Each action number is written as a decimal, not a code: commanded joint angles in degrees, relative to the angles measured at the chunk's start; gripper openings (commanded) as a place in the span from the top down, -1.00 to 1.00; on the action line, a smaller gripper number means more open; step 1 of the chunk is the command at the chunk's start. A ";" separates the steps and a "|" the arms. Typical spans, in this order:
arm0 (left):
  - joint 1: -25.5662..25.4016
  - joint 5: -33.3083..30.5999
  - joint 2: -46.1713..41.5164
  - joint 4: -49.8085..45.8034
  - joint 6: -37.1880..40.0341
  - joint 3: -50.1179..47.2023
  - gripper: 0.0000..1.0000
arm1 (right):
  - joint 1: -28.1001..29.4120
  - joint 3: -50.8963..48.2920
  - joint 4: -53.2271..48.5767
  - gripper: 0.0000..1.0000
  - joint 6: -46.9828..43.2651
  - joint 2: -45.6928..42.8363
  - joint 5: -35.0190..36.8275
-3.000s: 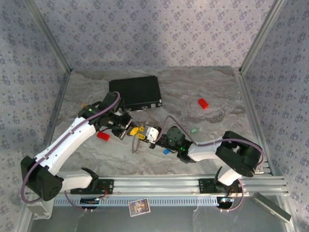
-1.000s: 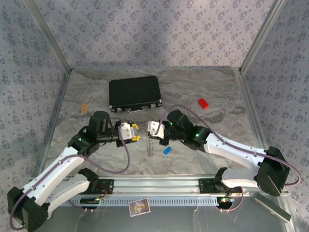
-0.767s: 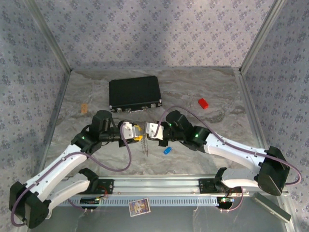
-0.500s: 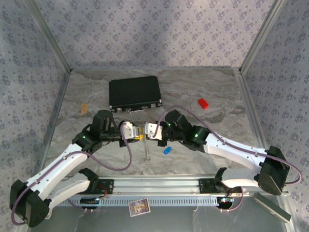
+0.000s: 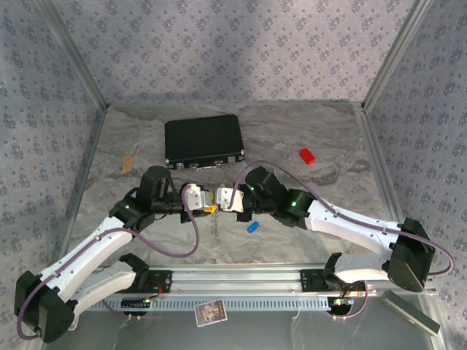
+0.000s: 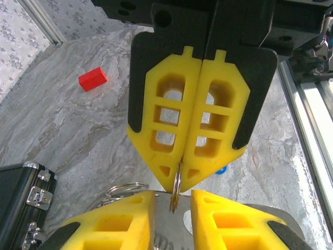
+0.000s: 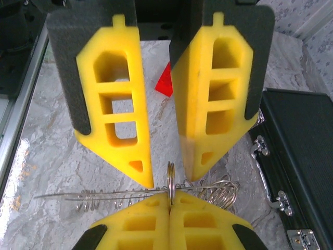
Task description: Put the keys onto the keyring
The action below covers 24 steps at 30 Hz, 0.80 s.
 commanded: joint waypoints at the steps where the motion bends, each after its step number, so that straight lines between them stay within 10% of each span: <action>1: -0.40 2.21 -0.62 -1.27 0.79 1.45 0.54 | 0.29 2.76 -0.50 1.00 -1.05 -0.03 0.81; 11: -0.56 2.76 0.13 -1.14 0.37 2.85 1.00 | 0.39 1.87 2.29 1.00 0.84 -0.71 -1.69; 14: -0.48 2.37 -0.48 1.74 -2.93 1.80 1.00 | -2.00 -2.84 8.46 0.66 5.76 -4.23 -6.01; 24: -0.61 0.92 -2.21 41.51 -31.72 -13.64 1.00 | -8.51 -17.71 27.66 0.31 16.70 -12.69 -14.34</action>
